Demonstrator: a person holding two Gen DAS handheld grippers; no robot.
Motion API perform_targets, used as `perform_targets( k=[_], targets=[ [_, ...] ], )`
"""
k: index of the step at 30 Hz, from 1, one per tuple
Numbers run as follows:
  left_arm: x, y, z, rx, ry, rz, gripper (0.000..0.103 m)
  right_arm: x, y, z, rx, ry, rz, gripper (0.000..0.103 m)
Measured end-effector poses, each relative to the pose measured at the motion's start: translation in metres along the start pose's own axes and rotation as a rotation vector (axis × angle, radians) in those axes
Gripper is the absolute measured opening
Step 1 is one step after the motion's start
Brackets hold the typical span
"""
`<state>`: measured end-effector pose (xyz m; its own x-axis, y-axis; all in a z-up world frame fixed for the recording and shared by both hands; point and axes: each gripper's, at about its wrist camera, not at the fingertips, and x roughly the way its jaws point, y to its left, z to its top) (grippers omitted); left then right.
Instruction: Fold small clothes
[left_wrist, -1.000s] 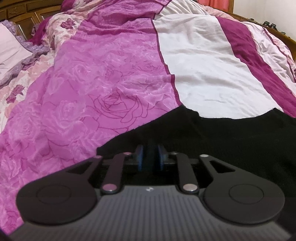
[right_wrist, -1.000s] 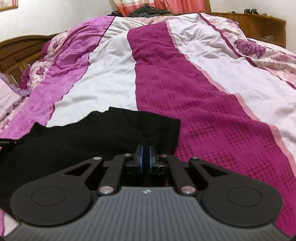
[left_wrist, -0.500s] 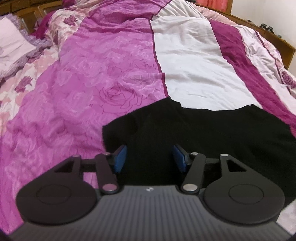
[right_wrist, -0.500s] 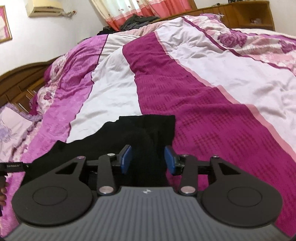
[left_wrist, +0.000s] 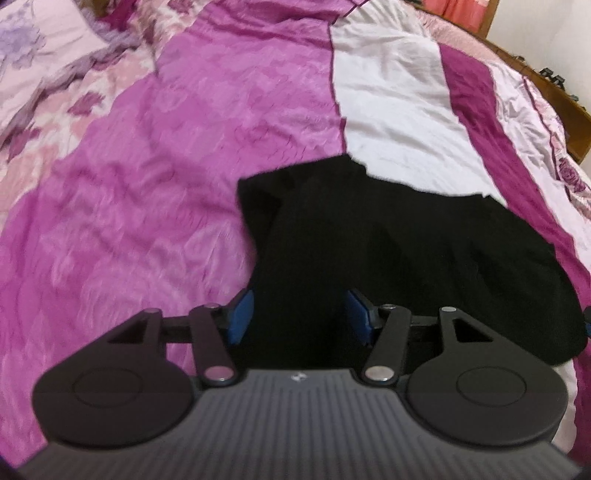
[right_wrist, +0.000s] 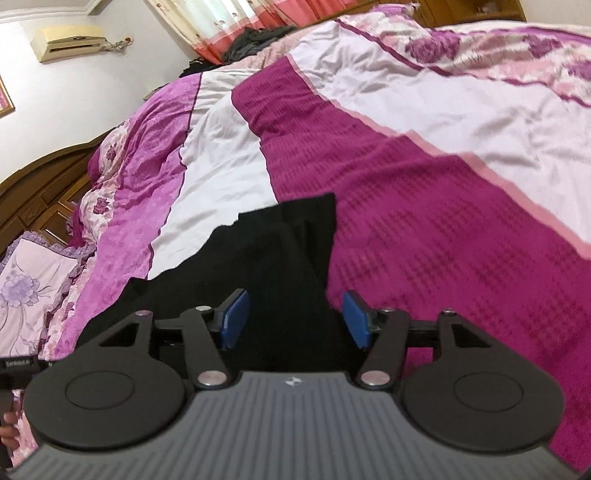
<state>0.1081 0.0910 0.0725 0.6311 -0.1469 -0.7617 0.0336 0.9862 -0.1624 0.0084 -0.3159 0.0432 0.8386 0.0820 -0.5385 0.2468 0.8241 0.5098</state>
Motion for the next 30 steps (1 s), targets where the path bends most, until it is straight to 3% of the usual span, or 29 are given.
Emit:
perform_targets(
  k=[7, 17, 25, 28, 30],
  targets=[
    [-0.006, 0.005, -0.02, -0.029, 0.035, 0.018, 0.057, 0.007, -0.006, -0.006, 0.049, 0.03, 0.013, 0.067],
    [-0.01, -0.003, -0.029, -0.017, 0.041, 0.052, 0.057, 0.03, -0.015, -0.004, 0.138, 0.107, 0.115, 0.072],
    [-0.011, -0.001, -0.029, -0.026, 0.047, 0.058, 0.057, 0.047, -0.02, -0.005, 0.278, 0.077, 0.162, 0.072],
    [-0.012, 0.0, -0.029, -0.028, 0.049, 0.058, 0.057, 0.052, -0.013, -0.005, 0.263, 0.067, 0.143, 0.064],
    [-0.013, 0.001, -0.028, -0.031, 0.05, 0.058, 0.057, 0.054, -0.01, -0.004, 0.248, 0.07, 0.131, 0.033]
  ],
)
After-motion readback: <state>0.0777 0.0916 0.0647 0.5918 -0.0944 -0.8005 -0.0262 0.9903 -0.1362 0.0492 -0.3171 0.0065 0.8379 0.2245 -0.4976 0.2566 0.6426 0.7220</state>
